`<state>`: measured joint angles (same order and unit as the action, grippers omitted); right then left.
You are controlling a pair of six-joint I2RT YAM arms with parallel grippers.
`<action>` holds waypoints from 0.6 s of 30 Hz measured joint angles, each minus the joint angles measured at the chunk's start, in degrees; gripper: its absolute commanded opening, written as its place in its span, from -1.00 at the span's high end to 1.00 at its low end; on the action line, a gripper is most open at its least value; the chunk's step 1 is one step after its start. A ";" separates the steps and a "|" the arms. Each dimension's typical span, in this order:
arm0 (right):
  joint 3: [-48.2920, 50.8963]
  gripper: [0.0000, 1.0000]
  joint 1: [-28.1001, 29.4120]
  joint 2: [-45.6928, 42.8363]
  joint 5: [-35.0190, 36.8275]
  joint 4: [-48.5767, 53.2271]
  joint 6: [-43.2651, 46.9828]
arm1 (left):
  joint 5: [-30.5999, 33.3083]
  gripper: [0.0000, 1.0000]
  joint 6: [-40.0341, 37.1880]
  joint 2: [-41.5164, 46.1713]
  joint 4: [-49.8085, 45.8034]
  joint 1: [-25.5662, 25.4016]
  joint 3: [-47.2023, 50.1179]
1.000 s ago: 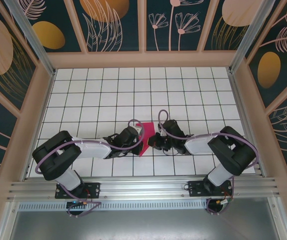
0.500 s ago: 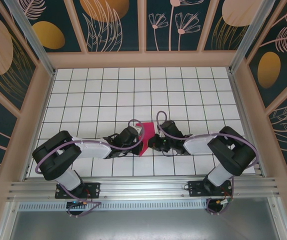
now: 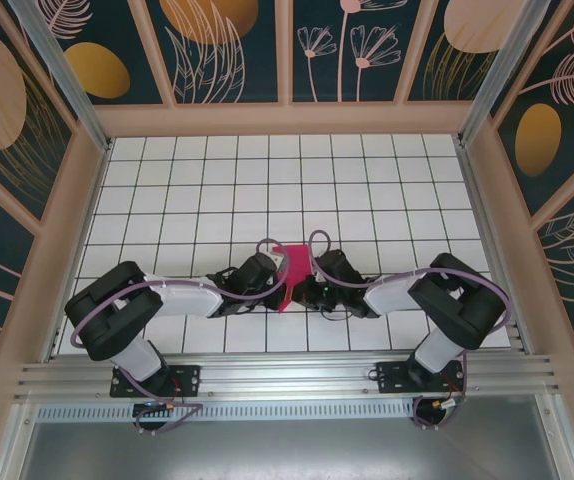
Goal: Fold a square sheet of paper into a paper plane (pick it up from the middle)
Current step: Third fold the triangle at the center of the table.
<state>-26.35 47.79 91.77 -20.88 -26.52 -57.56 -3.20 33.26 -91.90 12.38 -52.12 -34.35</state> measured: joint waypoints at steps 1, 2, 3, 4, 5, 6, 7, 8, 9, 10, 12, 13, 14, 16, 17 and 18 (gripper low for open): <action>-0.04 0.84 0.07 -0.11 0.11 0.17 0.00 | 0.02 1.00 0.00 0.00 0.00 0.00 0.00; -0.04 0.84 0.22 -0.24 0.37 0.31 0.00 | 0.02 1.00 0.00 0.00 0.00 0.00 -0.02; -0.04 0.84 0.39 -0.44 0.74 0.44 0.00 | 0.02 1.00 0.00 0.00 0.00 0.00 -0.02; -0.04 0.84 0.61 -0.61 1.05 0.57 0.00 | 0.02 1.00 0.00 0.00 0.00 0.00 -0.02; -0.04 0.84 0.81 -0.85 1.42 0.63 -0.02 | 0.02 1.00 -0.02 0.00 0.00 0.00 -0.02; -0.04 0.84 1.03 -1.16 1.60 0.63 -0.04 | 0.02 1.00 -0.04 0.00 0.00 0.00 -0.02; -0.02 0.84 1.27 -1.44 1.64 0.61 -0.15 | 0.02 1.00 -0.07 0.00 0.00 0.00 -0.02; 0.00 0.83 1.60 -1.86 1.81 0.52 -0.35 | 0.04 1.00 -0.11 0.00 -0.02 0.00 -0.02; 0.07 0.83 1.97 -2.21 1.92 0.35 -0.66 | 0.02 1.00 -0.17 0.00 -0.02 0.00 -0.02; 0.15 0.83 2.29 -2.43 2.03 0.04 -0.96 | 0.04 1.00 -0.17 0.00 -0.02 0.00 -0.02; 0.42 0.83 2.99 -2.60 2.32 -0.70 -1.60 | 0.02 1.00 -0.20 0.00 -0.02 0.00 -0.02; 0.50 0.83 3.28 -2.60 2.54 -0.74 -1.79 | 0.02 1.00 -0.20 0.00 0.00 0.00 -0.02; 0.68 0.83 3.56 -2.60 2.82 -0.72 -2.01 | 0.02 1.00 -0.20 0.00 0.00 0.00 -0.02; 0.94 0.83 3.91 -2.58 2.97 -0.76 -2.67 | 0.02 1.00 -0.20 0.00 0.00 0.00 -0.02; 0.98 0.84 4.09 -2.45 3.08 -0.90 -2.86 | 0.02 1.00 -0.20 0.00 0.00 0.00 -0.02; 0.98 0.84 4.26 -2.05 3.10 -1.29 -3.02 | 0.02 1.00 -0.20 0.00 0.00 0.00 -0.02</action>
<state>-25.36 52.05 89.71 -17.78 -27.81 -60.58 -3.18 33.06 -91.90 12.38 -52.12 -34.37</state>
